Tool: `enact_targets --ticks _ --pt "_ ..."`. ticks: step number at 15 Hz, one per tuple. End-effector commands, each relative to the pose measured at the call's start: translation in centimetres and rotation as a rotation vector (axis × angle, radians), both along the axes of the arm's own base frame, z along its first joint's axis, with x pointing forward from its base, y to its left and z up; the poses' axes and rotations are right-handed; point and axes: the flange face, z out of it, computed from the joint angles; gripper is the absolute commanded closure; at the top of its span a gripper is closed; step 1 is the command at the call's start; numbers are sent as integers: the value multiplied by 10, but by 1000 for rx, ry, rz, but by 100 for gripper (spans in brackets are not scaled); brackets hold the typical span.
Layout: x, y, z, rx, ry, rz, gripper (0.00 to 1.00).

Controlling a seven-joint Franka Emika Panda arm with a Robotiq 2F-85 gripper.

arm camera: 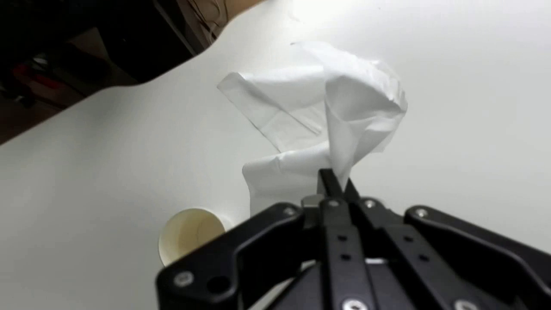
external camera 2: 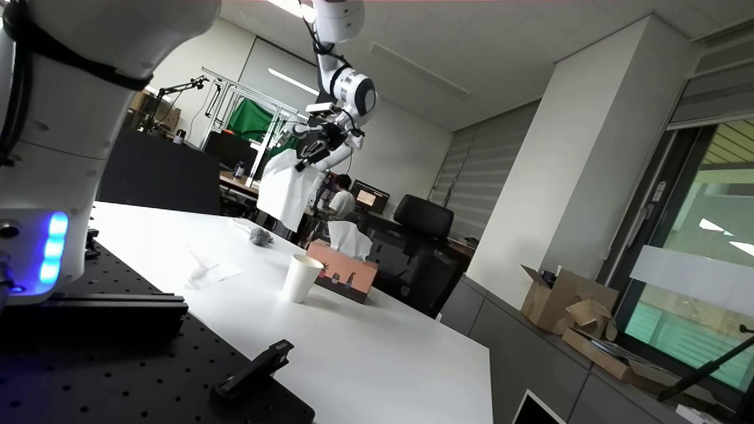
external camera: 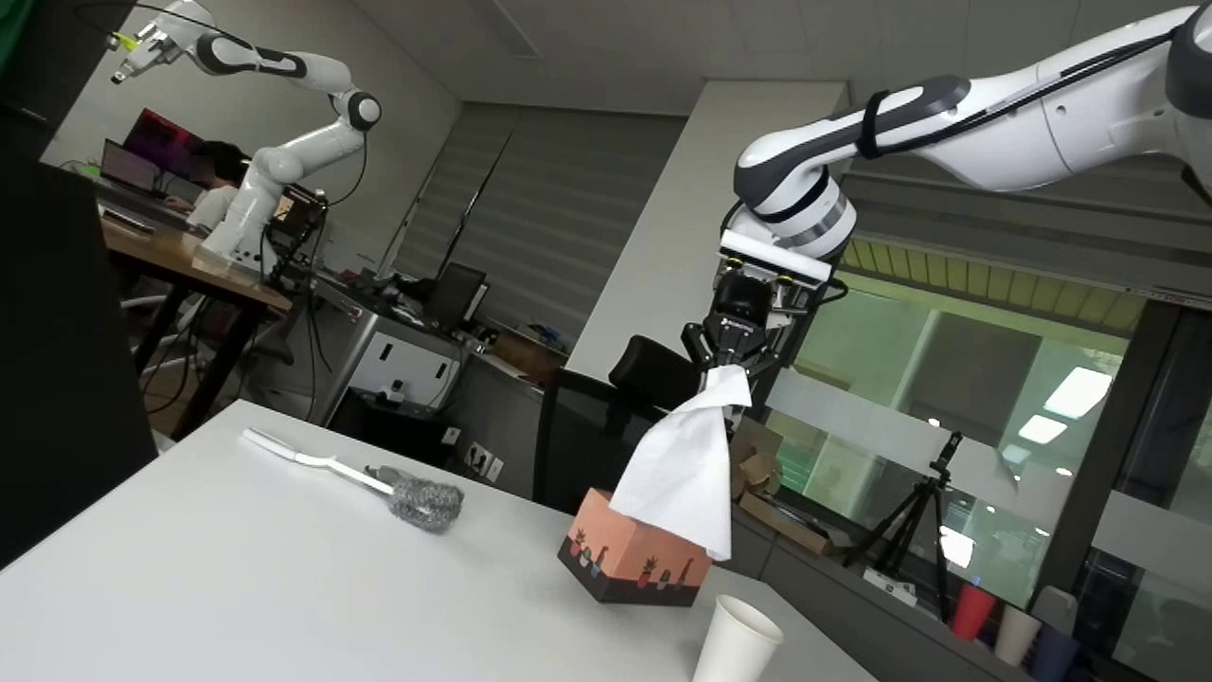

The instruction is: Pull out a tissue from the box and put it on the table

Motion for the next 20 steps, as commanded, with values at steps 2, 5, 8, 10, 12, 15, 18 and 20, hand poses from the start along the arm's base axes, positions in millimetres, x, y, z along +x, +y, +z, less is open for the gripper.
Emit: enact_targets --ticks 2,5,8,10,12,15,18,20 --pt "-9 9 -25 -4 98 39 99" --pt "-13 15 -54 -8 157 57 98" --pt "-12 13 -54 -8 161 58 98" --pt "-12 13 -52 -8 161 59 98" --pt "-12 13 -52 -7 161 59 98" --pt "-12 13 -51 -7 161 59 98" --pt "-14 21 -70 -5 196 82 100" --pt "-20 31 -93 15 253 133 100"
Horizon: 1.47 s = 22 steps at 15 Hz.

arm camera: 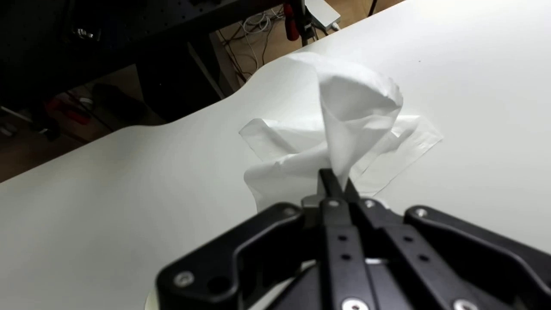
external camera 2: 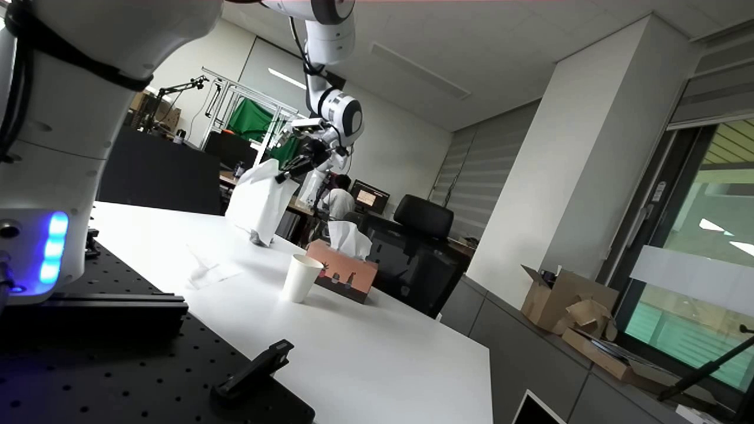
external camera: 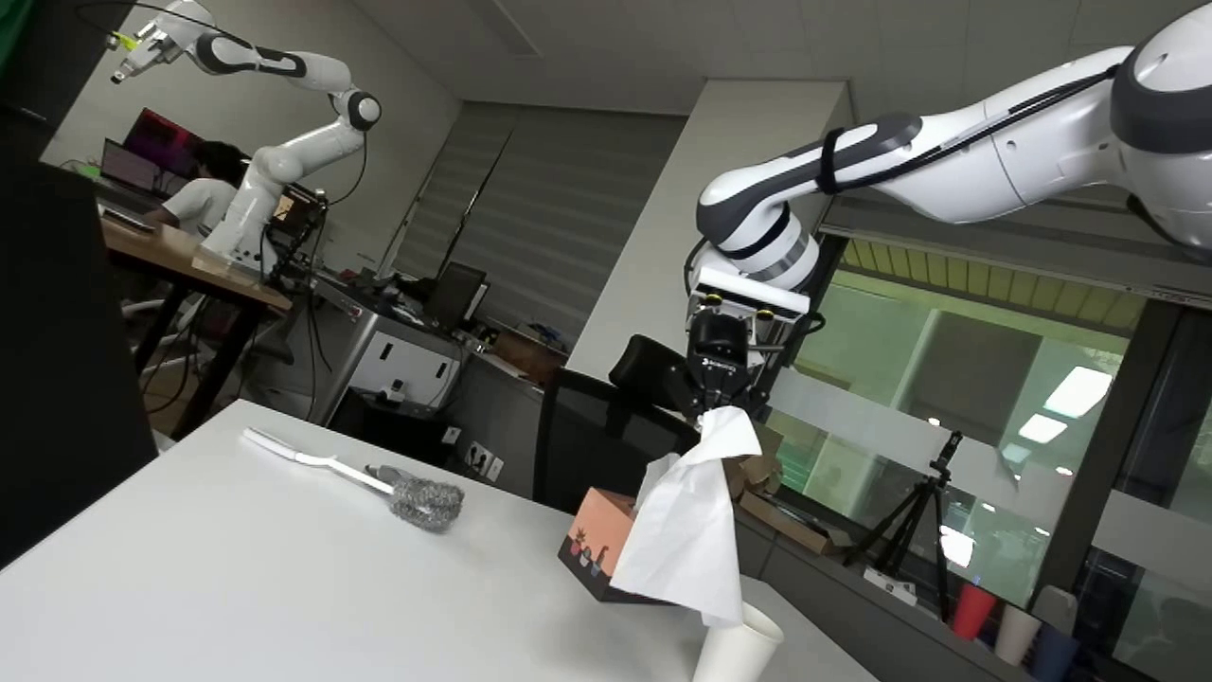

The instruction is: Pull out a tissue from the box and put it on the table

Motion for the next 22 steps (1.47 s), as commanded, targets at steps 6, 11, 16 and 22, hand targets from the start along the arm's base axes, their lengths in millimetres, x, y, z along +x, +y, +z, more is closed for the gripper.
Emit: enact_targets --ticks 6,11,16,22 --pt "-35 29 -106 58 308 167 100" --pt "-29 36 -161 -55 168 85 100" --pt "-11 50 -188 -72 -129 -18 74" --pt "-1 57 -184 -98 -414 -142 40"
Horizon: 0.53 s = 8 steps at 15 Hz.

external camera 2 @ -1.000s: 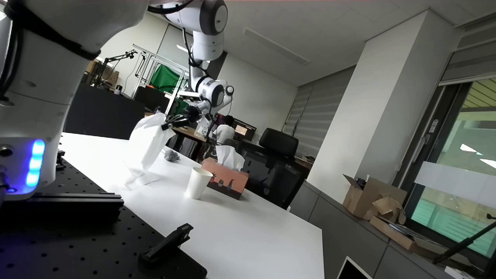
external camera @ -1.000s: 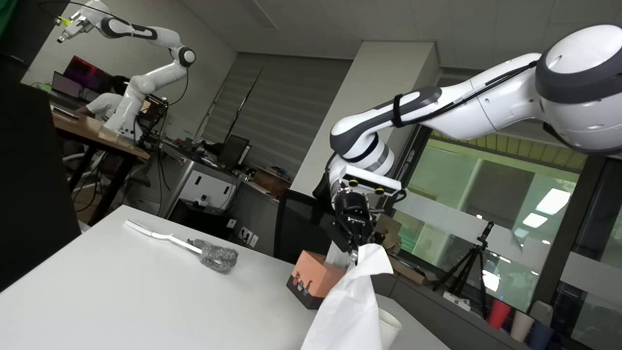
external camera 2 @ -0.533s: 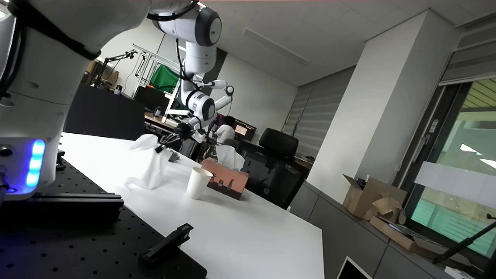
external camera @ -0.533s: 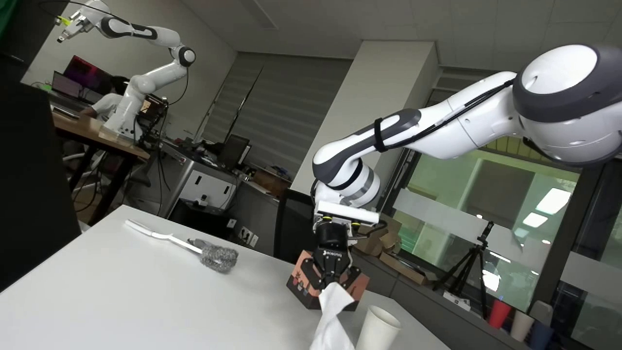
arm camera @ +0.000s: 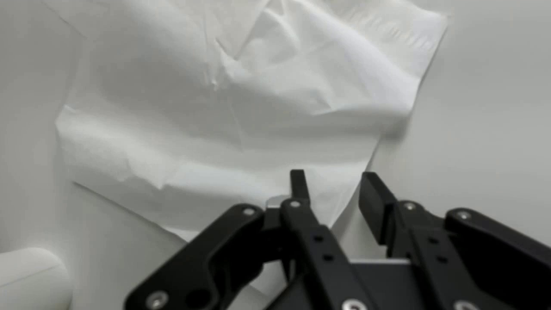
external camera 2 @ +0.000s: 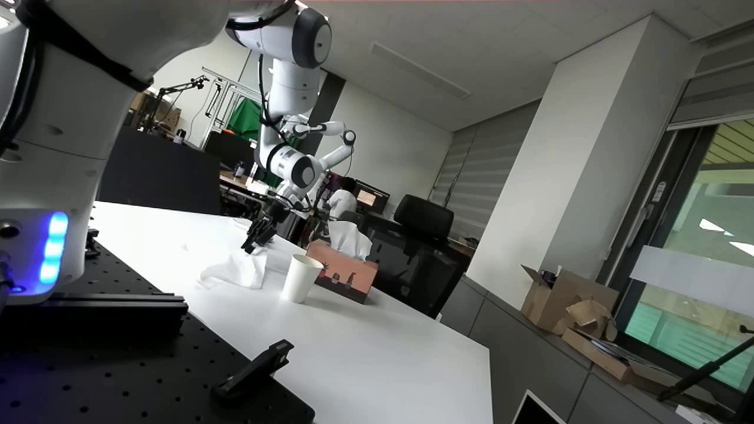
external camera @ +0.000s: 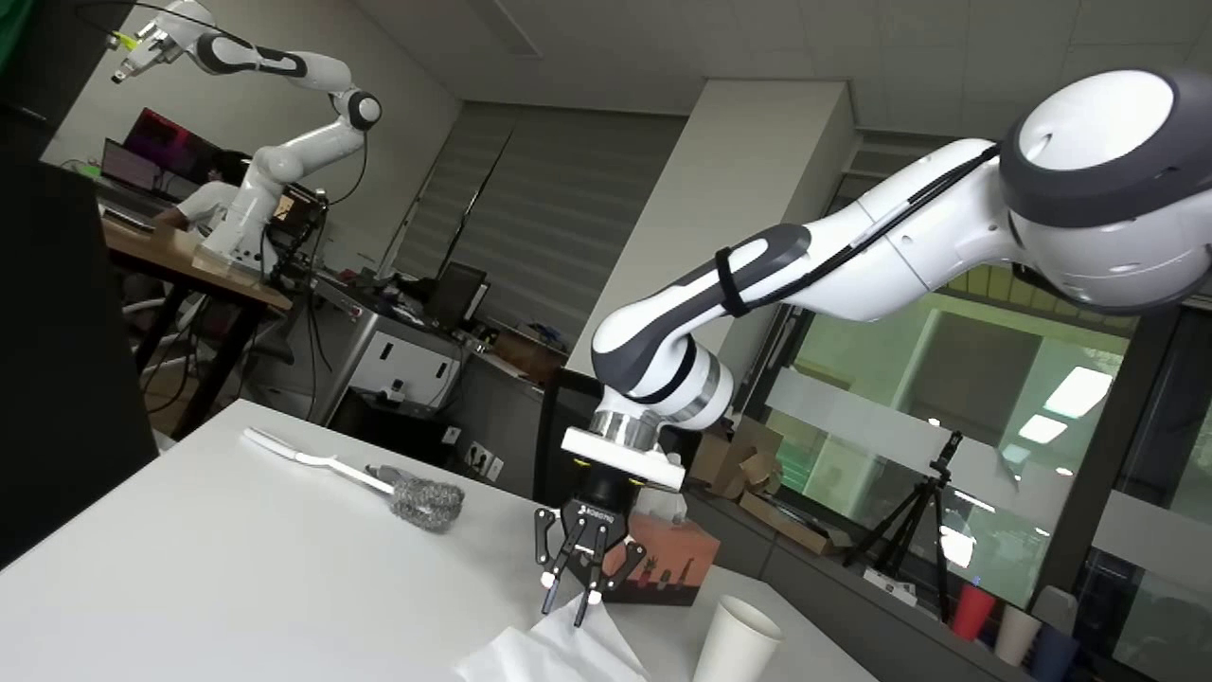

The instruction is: Pull out a tissue from the box and put it on the table

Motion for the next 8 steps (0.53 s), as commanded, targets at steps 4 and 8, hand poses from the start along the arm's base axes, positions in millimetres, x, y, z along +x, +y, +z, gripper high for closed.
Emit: enact_targets --ticks 4,8 --pt "0 -6 50 10 -221 -143 12" --pt "8 -5 52 13 -226 -102 11"
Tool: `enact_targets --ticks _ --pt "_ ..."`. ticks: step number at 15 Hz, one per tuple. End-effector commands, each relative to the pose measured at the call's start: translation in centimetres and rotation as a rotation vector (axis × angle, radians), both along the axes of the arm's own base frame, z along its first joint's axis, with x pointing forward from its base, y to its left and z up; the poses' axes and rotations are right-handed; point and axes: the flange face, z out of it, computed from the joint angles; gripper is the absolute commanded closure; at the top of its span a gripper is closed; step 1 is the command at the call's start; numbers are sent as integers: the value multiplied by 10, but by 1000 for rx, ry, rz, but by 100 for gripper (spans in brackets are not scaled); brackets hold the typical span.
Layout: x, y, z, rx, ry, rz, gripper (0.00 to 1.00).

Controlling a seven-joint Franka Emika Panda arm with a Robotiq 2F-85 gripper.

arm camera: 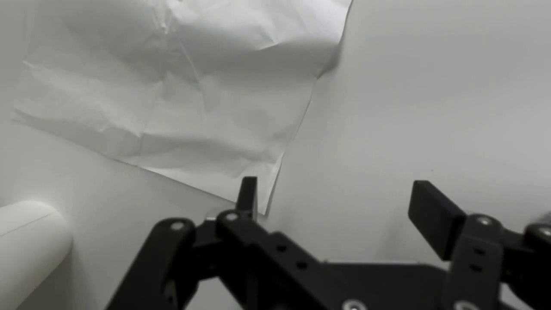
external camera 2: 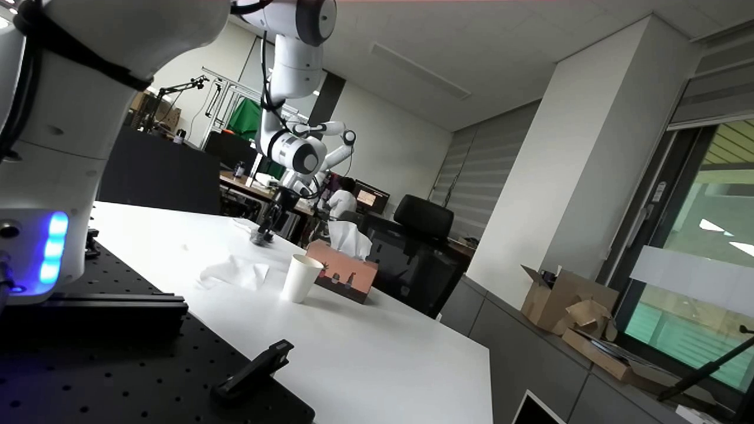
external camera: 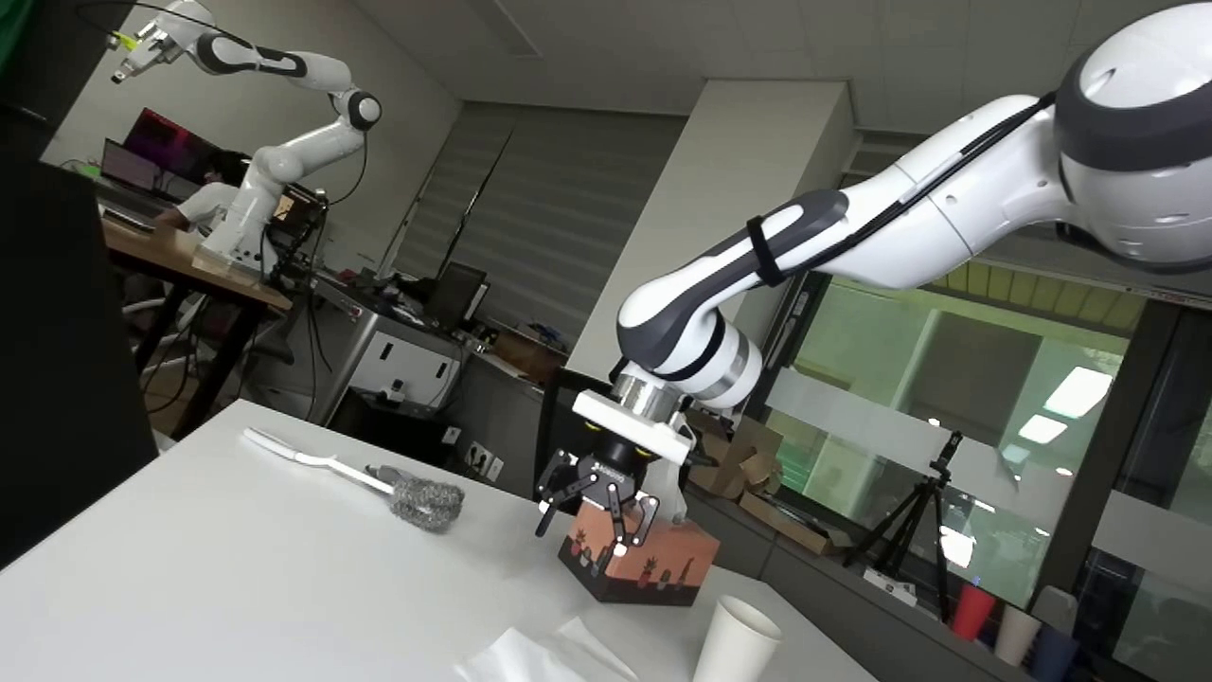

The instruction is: Pull out a tissue from the box and put it on the table

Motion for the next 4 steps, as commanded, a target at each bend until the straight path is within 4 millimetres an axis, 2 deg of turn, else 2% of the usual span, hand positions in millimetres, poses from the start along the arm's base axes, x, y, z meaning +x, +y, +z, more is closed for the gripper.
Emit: enact_targets --ticks 1,2,4 --pt "-2 -2 7 -2 5 -1 3" --pt "-3 -4 11 -3 5 -2 0" --pt "-5 -5 13 -4 7 -3 0"
